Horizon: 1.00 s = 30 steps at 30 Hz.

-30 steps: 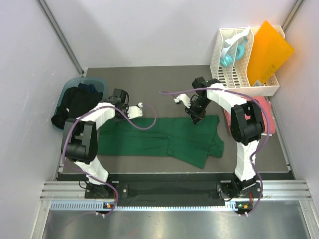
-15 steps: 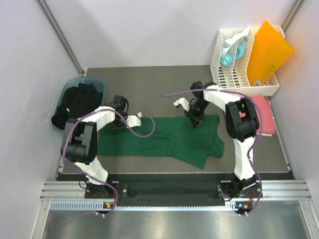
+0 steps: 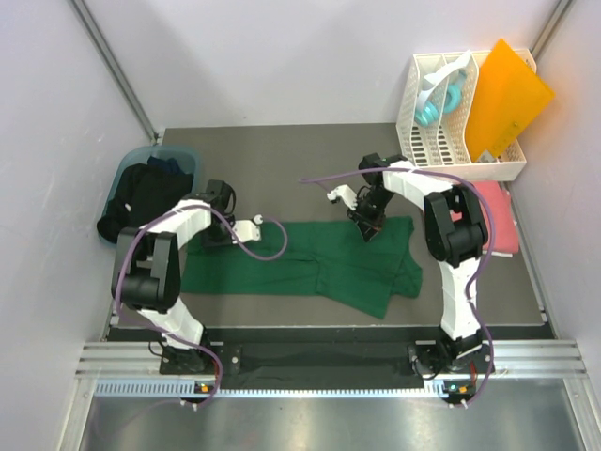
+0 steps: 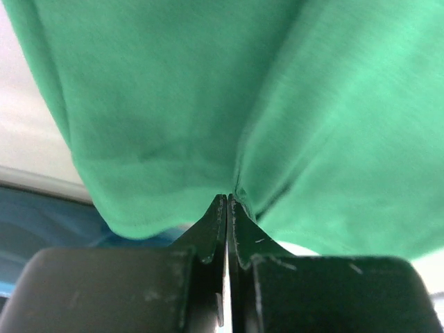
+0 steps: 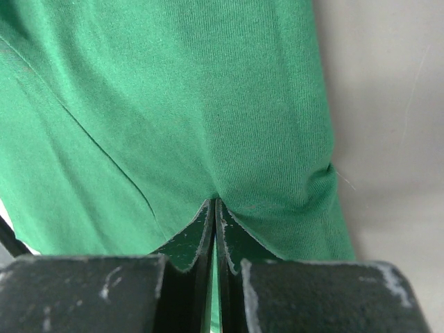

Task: Fold and stack the t-shirts
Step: Fold the other side of the tshirt into a rectangle, then rotate the tshirt 90 degrees

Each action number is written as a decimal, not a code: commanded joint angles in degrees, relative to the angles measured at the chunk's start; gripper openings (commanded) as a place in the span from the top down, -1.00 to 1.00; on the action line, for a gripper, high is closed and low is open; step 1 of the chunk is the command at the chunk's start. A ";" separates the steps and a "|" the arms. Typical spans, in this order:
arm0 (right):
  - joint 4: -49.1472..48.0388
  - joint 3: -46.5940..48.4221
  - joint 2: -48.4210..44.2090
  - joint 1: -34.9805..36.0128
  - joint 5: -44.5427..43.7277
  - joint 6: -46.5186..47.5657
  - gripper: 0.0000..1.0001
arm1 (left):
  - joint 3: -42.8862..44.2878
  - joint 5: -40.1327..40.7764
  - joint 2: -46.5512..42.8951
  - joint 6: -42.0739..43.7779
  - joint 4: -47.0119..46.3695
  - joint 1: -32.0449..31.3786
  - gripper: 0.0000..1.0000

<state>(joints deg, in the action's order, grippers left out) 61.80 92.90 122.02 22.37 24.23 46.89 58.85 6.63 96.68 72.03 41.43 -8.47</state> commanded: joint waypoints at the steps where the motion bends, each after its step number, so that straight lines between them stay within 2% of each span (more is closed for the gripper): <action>1: -1.16 1.31 1.03 0.22 -0.41 0.83 1.00 | 0.13 -4.35 -6.23 3.29 8.83 0.47 1.00; 7: -0.98 2.98 1.21 0.22 -0.41 0.30 1.00 | -11.54 -1.89 -8.53 6.63 5.42 0.73 1.00; 15: -0.89 1.84 -0.02 0.30 -0.76 0.30 1.00 | -14.91 0.48 -8.62 7.42 -0.03 2.84 1.00; 21: -1.07 1.05 0.06 0.31 -0.85 0.04 1.00 | -8.41 1.89 -6.51 5.49 -1.35 3.98 1.00; 26: -1.42 -0.18 -0.46 0.74 -2.08 0.22 0.95 | 2.57 1.72 -5.45 1.54 -0.30 4.51 0.99; 28: -1.51 0.08 -1.60 0.83 -2.87 -0.05 0.83 | 6.34 0.84 -5.45 0.31 0.75 4.51 0.71; 30: -0.90 1.14 -3.09 0.83 -3.13 -0.66 0.78 | 8.20 0.23 -5.80 0.04 1.54 4.51 0.63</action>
<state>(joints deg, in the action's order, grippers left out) 61.98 93.41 122.39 22.76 23.22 46.44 61.47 8.32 91.79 74.50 42.54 -4.03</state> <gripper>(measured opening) 0.086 0.153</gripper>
